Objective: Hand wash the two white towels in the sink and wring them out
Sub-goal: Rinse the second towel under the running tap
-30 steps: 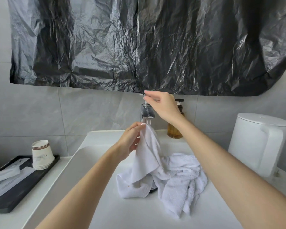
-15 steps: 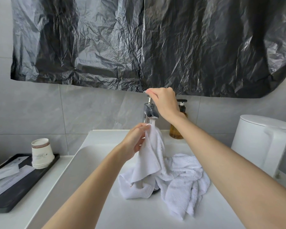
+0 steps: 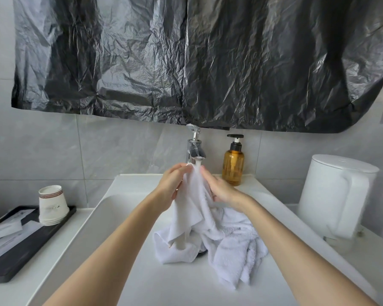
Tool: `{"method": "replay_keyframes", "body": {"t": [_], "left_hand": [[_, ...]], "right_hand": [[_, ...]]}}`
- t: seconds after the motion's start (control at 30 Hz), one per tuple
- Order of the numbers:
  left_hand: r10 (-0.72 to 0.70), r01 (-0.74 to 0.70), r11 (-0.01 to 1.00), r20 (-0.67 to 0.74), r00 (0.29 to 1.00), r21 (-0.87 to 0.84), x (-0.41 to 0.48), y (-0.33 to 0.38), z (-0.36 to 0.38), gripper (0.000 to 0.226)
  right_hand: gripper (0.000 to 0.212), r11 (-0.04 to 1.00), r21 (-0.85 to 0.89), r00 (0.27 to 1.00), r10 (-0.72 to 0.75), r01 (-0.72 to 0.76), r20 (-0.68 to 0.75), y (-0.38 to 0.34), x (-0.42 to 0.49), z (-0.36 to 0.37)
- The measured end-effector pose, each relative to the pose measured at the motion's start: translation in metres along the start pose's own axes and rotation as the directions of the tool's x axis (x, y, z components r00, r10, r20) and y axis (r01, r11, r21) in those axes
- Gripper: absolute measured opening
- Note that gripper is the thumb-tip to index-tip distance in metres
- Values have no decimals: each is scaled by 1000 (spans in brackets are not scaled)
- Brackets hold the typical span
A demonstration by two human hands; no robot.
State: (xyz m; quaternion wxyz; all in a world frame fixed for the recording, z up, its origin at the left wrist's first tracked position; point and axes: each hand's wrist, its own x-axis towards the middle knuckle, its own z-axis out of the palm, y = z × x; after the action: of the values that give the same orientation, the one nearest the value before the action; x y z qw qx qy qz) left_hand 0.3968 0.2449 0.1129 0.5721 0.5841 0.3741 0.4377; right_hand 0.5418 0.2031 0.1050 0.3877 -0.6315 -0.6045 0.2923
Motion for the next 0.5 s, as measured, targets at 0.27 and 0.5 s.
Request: {"method": "replay_keyframes", "body": {"t": [0.27,0.5], "left_hand": [[164,-202,921,140,976,333,-9,-20,8,7],[165,-249,941,334,928,229,-27,-25,31,42]], "right_hand": [[32,947,115,870,-223,301,-440,-4,-3,-14],[33,846,370,766,-68,383,-639,-15,-5,-43]]}}
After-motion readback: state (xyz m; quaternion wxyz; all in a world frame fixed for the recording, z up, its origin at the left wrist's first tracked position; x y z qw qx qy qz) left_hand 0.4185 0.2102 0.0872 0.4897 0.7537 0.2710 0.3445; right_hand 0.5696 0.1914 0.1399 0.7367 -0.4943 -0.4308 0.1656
